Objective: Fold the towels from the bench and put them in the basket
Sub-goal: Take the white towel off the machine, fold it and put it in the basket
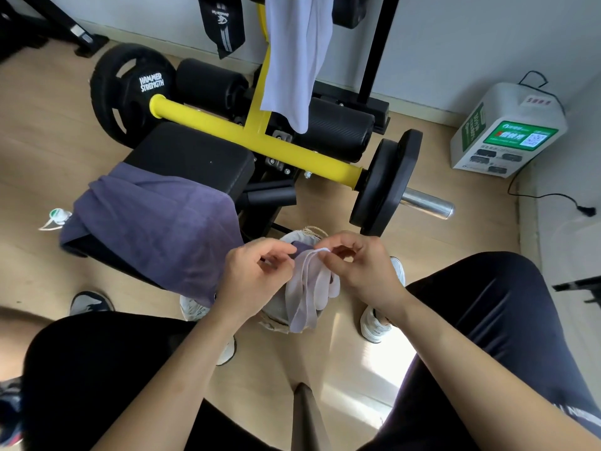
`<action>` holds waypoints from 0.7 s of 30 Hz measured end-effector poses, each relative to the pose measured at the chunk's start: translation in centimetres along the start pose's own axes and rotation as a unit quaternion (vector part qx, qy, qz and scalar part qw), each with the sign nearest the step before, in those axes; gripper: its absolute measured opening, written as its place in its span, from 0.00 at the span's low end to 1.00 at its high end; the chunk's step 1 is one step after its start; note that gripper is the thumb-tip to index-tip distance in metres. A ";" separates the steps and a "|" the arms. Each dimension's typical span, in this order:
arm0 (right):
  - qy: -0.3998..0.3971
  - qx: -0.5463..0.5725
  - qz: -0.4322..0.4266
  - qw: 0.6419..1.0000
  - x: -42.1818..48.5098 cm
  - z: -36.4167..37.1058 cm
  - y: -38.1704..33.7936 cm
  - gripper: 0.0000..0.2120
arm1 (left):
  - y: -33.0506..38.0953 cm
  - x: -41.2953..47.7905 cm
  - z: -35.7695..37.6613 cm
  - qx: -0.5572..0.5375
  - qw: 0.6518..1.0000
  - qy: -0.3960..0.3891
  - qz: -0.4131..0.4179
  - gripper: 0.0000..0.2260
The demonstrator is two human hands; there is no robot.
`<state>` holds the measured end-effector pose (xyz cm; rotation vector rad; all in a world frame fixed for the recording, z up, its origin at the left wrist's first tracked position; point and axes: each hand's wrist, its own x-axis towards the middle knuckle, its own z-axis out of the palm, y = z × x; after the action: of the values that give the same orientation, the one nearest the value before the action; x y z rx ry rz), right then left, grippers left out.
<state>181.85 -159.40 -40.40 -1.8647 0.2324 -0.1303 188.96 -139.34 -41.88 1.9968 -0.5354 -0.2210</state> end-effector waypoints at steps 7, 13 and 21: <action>-0.058 0.044 0.000 0.997 0.2 -0.9 -0.8 0.04 | -0.1 0.0 2.6 0.009 1.000 -0.009 0.025 0.11; -0.076 0.069 0.012 0.995 0.5 -2.0 -0.2 0.06 | -1.2 0.6 2.9 0.064 0.996 -0.025 0.060 0.05; 0.017 0.112 0.016 0.993 1.9 -4.2 -0.4 0.07 | -4.0 0.9 2.2 0.084 0.993 -0.087 0.013 0.08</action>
<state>182.88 -163.66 -38.76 -1.6357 0.2594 -0.1592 190.04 -139.90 -46.37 2.1450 -0.7112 -0.3449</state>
